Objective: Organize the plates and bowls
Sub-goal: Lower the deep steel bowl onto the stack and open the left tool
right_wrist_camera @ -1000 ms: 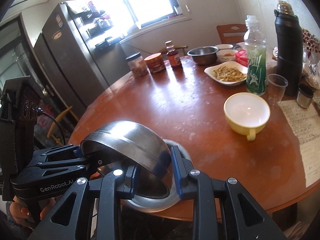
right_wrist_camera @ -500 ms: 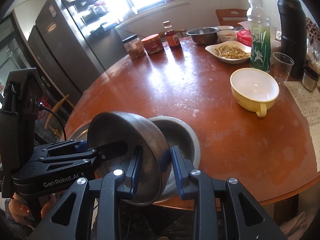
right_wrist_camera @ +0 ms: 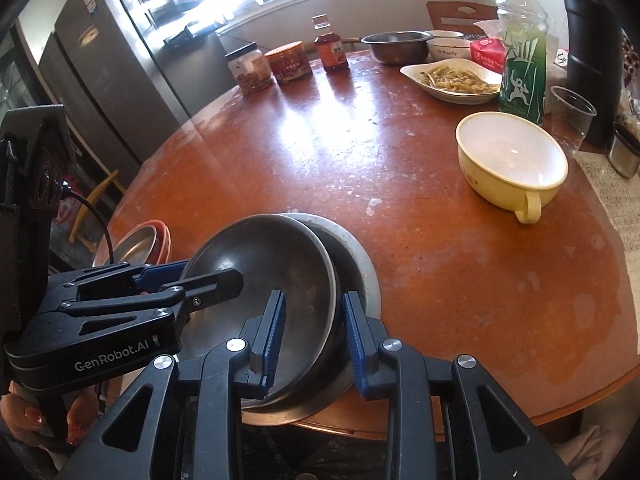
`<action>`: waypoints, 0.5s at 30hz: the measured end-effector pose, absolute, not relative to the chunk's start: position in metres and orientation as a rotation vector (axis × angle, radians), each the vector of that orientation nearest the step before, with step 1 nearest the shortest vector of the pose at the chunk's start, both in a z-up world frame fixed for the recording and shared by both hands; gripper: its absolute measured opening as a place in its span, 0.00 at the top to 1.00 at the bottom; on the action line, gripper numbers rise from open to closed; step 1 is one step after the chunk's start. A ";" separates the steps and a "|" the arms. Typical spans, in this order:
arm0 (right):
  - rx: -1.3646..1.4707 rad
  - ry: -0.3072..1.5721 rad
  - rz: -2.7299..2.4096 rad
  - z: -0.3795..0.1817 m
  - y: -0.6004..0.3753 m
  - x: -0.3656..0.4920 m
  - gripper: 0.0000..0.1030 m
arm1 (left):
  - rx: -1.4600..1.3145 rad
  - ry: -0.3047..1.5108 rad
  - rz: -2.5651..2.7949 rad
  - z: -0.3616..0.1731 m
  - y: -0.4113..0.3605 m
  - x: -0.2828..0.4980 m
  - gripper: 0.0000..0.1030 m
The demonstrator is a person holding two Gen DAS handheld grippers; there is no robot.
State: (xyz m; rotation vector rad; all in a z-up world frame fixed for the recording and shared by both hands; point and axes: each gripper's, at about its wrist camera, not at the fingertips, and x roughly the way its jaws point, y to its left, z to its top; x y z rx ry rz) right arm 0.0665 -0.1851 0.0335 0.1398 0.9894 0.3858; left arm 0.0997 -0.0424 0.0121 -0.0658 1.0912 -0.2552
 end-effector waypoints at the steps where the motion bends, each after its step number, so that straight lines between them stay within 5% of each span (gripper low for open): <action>1: 0.139 0.987 0.387 0.034 -0.185 0.067 0.69 | -0.063 1.088 -0.255 0.013 -0.043 0.100 0.63; 8: 0.138 0.959 0.385 0.041 -0.188 0.066 0.68 | -0.046 1.043 -0.247 0.023 -0.043 0.097 0.62; 15: 0.151 0.880 0.329 0.056 -0.204 0.063 0.48 | -0.053 0.998 -0.222 0.036 -0.044 0.095 0.61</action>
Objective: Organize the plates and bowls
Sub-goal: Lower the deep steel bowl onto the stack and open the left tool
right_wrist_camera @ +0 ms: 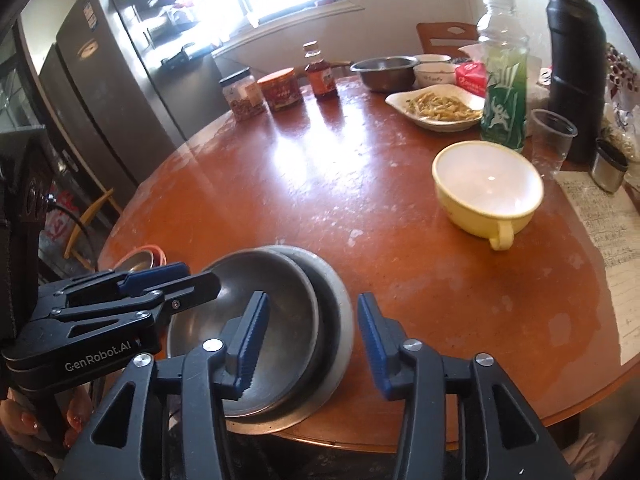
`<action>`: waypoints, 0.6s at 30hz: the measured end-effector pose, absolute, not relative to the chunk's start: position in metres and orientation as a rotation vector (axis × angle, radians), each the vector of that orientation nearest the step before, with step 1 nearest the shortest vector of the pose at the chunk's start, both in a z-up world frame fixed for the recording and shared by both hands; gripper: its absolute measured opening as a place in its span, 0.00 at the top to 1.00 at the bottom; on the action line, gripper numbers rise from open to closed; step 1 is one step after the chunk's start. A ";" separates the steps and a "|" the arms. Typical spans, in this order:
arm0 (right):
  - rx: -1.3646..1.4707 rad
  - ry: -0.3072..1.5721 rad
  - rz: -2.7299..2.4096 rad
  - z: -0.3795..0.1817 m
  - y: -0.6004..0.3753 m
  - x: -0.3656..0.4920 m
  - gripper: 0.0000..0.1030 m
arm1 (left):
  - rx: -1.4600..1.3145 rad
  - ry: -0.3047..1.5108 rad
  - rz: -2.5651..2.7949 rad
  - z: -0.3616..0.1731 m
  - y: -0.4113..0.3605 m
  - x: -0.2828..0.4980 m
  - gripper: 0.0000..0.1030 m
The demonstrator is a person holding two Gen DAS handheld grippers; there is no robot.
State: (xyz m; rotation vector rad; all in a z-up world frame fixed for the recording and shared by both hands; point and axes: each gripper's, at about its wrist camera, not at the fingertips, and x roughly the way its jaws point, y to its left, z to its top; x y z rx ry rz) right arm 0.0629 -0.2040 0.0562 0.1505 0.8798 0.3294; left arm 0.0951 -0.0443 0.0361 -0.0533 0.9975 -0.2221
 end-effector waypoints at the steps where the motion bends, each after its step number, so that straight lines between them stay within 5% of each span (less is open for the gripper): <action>1: 0.155 0.866 0.331 0.059 -0.207 0.062 0.47 | -0.050 0.993 -0.220 0.038 -0.046 0.095 0.60; 18: 0.224 0.796 0.275 0.074 -0.262 0.062 0.39 | -0.009 0.963 -0.246 0.058 -0.087 0.105 0.57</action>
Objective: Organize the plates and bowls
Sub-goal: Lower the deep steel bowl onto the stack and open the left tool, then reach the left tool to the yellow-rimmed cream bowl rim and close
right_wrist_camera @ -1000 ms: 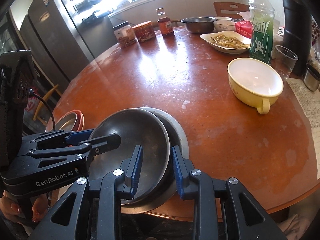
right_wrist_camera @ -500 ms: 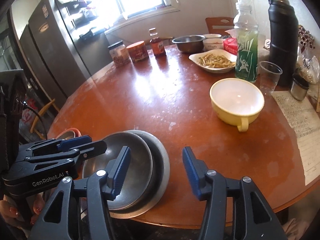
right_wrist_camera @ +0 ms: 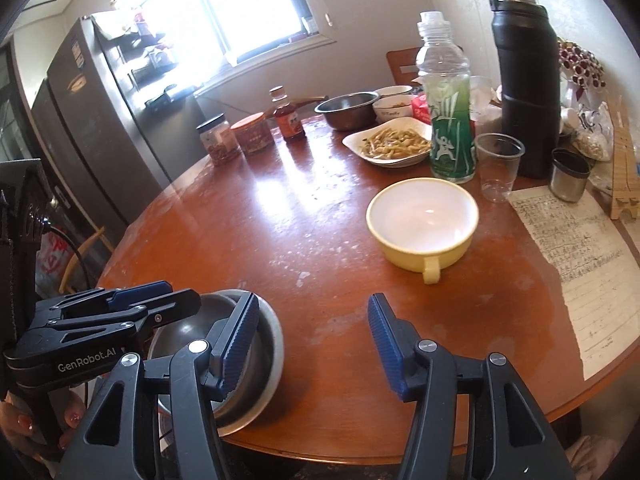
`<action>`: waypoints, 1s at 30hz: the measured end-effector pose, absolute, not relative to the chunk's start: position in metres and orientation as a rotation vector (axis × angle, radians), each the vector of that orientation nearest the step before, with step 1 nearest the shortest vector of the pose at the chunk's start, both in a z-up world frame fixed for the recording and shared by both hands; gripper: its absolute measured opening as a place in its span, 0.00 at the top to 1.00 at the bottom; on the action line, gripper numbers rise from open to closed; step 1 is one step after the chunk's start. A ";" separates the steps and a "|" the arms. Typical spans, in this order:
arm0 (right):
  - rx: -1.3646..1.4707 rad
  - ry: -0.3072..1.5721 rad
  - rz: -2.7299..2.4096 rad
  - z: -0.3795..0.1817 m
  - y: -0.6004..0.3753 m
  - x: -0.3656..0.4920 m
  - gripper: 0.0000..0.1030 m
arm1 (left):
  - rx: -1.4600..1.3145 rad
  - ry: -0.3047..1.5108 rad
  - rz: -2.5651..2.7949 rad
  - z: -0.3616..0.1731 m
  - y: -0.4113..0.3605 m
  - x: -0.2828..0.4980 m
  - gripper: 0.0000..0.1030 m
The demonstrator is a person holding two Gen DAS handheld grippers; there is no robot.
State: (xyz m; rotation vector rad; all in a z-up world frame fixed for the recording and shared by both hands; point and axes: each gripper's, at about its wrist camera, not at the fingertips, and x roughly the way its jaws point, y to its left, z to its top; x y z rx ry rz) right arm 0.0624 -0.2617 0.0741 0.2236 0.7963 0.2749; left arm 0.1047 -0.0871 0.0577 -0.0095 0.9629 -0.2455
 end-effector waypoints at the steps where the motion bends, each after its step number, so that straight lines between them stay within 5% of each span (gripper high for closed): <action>1: 0.229 0.794 0.268 0.075 -0.266 0.063 0.37 | -0.007 0.963 -0.245 0.058 -0.089 0.106 0.57; 30: 0.350 0.793 0.071 0.057 -0.358 0.114 0.34 | 0.025 1.022 -0.338 0.045 -0.174 0.187 0.55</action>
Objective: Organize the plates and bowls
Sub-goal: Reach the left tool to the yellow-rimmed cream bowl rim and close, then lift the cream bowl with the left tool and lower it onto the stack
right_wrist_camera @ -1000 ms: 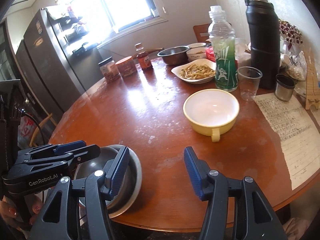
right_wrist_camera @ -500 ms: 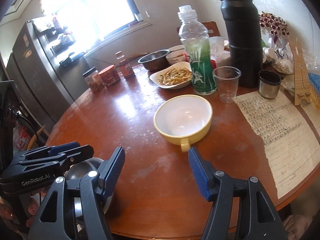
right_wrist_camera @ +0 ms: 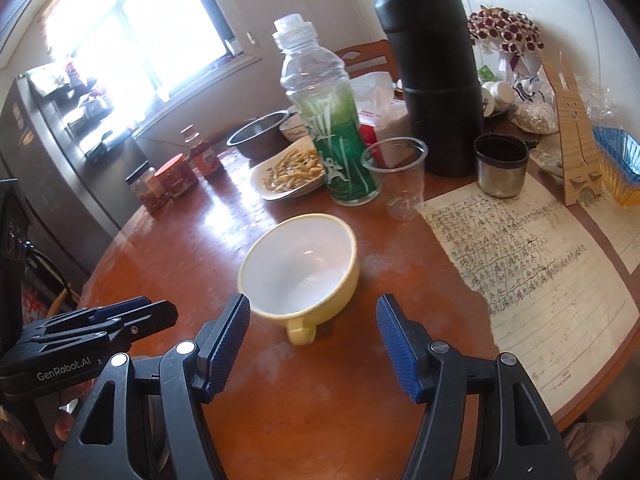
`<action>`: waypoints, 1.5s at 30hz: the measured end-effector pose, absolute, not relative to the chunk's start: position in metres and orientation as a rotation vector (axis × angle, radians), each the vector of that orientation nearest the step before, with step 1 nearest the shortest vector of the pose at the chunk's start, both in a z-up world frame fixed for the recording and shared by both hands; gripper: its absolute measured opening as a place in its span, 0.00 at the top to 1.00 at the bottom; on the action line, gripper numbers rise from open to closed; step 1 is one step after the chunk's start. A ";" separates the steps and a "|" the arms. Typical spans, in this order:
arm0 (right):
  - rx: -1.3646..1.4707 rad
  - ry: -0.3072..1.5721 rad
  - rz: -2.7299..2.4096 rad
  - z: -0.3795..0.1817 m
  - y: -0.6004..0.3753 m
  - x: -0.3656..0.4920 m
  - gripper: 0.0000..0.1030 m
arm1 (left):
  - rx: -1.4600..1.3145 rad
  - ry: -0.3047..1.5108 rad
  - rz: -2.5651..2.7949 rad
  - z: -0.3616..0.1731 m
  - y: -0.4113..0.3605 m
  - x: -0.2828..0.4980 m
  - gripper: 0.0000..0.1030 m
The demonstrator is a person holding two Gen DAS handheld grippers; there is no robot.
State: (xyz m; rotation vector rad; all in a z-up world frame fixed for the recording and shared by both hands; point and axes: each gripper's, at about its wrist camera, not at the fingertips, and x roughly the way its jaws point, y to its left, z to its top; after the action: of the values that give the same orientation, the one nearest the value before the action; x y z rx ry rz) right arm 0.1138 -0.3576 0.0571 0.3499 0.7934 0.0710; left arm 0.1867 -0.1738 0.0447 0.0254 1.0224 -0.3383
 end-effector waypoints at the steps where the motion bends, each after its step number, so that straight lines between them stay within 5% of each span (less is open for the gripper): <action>1: 0.353 0.796 0.063 0.053 -0.360 0.119 0.34 | 0.022 1.033 -0.339 0.041 -0.177 0.193 0.55; 8: 0.338 0.826 0.036 0.033 -0.367 0.148 0.36 | 0.003 1.118 -0.311 0.016 -0.186 0.226 0.53; 21: 0.277 0.884 0.070 0.013 -0.351 0.182 0.68 | -0.058 1.253 -0.345 -0.020 -0.200 0.255 0.51; 24: 0.276 0.885 0.077 0.012 -0.349 0.183 0.72 | -0.092 1.278 -0.374 -0.026 -0.201 0.258 0.67; 45: 0.217 0.755 0.234 0.082 -0.281 0.141 0.72 | -0.123 1.068 -0.305 0.055 -0.129 0.191 0.69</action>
State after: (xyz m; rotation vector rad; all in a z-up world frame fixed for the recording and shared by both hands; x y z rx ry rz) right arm 0.1410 -0.2813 0.0816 0.2166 0.7553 0.2342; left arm 0.1909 -0.1287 0.0546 -0.1229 1.0678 -0.3048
